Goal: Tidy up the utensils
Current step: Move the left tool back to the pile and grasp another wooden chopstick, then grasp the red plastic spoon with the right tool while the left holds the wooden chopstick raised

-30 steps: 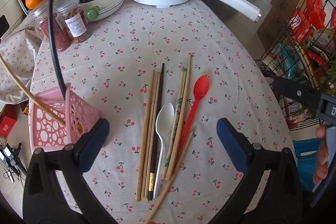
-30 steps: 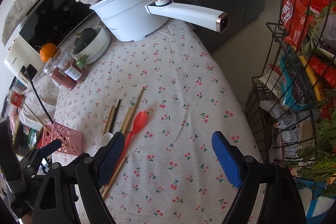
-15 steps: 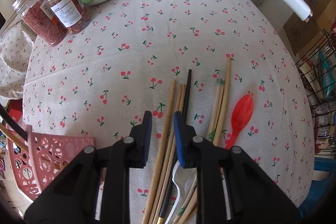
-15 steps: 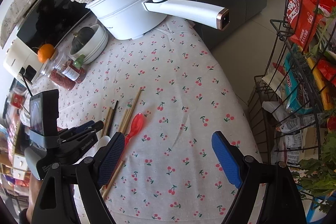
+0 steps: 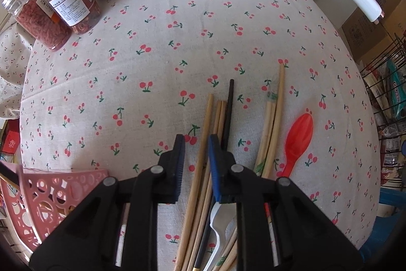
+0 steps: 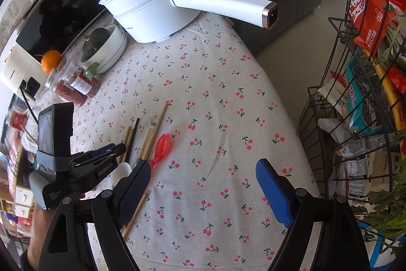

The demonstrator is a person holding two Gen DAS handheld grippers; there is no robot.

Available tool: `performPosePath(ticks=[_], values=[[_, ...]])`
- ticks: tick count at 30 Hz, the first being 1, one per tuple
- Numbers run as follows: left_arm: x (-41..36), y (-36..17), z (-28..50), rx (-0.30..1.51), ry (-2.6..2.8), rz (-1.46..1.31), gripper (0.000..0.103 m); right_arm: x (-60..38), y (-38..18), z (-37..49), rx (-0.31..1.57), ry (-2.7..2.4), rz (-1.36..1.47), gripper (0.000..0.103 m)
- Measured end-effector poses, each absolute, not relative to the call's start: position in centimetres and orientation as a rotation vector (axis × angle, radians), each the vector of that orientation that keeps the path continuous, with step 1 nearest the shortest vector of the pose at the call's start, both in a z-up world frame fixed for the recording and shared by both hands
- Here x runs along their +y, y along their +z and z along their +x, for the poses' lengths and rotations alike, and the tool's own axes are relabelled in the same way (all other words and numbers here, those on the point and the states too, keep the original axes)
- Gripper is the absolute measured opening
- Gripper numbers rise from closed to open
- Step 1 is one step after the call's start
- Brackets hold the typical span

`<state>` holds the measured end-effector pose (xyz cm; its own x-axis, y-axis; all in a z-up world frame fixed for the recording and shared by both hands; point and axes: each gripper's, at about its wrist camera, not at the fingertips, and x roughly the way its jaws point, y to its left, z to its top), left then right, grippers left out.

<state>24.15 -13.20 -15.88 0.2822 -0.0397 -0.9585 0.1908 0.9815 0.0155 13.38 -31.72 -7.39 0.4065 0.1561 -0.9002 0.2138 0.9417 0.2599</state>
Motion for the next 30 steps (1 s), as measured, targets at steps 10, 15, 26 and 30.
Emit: performPosePath(ticks=[10, 15, 26, 30], values=[[-12.3, -15.9, 23.4, 1.291, -0.148, 0.185, 0.02, -31.4, -7.6, 13.3, 1.165, -0.033, 0.355, 0.086], [-11.2, -16.7, 23.5, 1.293, -0.168, 0.085, 0.017, -31.4, -7.5, 13.3, 1.167, -0.028, 0.354, 0.086], [-11.1, -16.4, 23.6, 1.245, -0.209, 0.064, 0.007, -31.3, -7.9, 13.6, 1.177, -0.026, 0.346, 0.086], [-10.9, -14.6, 22.3, 1.197, -0.223, 0.088, 0.007, -31.2, -8.1, 13.7, 1.182, -0.03, 0.344, 0.086]])
